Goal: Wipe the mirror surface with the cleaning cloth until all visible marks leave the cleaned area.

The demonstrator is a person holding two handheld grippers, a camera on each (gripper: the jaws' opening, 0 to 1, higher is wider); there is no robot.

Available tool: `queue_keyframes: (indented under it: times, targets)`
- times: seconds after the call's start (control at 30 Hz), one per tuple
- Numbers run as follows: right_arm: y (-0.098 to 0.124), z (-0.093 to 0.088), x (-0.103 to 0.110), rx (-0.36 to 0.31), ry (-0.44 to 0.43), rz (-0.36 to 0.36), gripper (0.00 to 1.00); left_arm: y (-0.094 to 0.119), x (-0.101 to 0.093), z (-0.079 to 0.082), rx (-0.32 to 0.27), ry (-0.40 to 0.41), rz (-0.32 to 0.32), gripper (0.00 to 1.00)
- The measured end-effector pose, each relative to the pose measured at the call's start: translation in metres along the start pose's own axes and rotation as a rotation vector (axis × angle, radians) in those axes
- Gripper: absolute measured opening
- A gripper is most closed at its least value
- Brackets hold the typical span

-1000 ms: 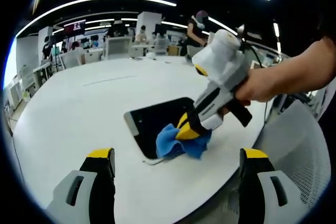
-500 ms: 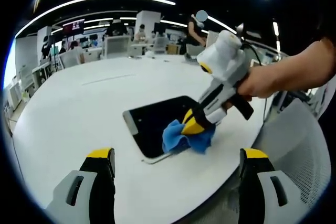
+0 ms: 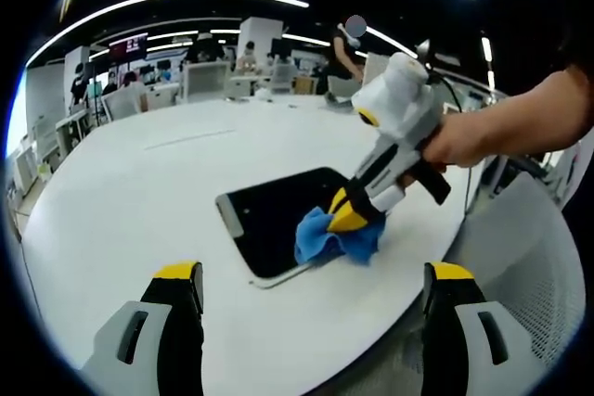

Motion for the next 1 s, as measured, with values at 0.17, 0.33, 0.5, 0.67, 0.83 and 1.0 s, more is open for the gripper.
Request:
queue_keyframes:
  times: [0.17, 0.33, 0.5, 0.67, 0.83, 1.0]
  targets:
    - [0.000, -0.001, -0.001, 0.005, 0.001, 0.004, 0.02, 0.000, 0.000, -0.001, 0.005, -0.002, -0.002, 0.99]
    - [0.000, 0.001, -0.003, 0.016, 0.004, 0.007, 0.02, 0.000, 0.000, -0.001, 0.006, -0.004, -0.001, 0.99]
    - [0.000, 0.004, -0.008, 0.025, 0.004, 0.010, 0.02, 0.000, 0.000, -0.001, 0.006, 0.000, 0.002, 0.99]
    - [0.000, 0.007, -0.014, 0.033, 0.014, 0.006, 0.02, 0.000, 0.001, 0.000, 0.003, 0.006, 0.007, 0.99]
    - [-0.001, 0.012, -0.021, 0.036, 0.017, 0.004, 0.02, 0.000, 0.001, 0.000, 0.002, 0.008, 0.009, 0.99]
    - [-0.001, 0.016, -0.028, 0.037, 0.015, 0.005, 0.02, 0.000, 0.001, 0.000, 0.003, 0.009, 0.008, 0.99]
Point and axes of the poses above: the point that each gripper's makers call its tool centre point, and the gripper's own axes: y roughly backward along the fingers, x roughly to its left, z roughly out of its top, the point moved 4 cm from there along y, roughly backward along the fingers, and after that the axes turned 9 degrees about z, right-handed, at the moved point
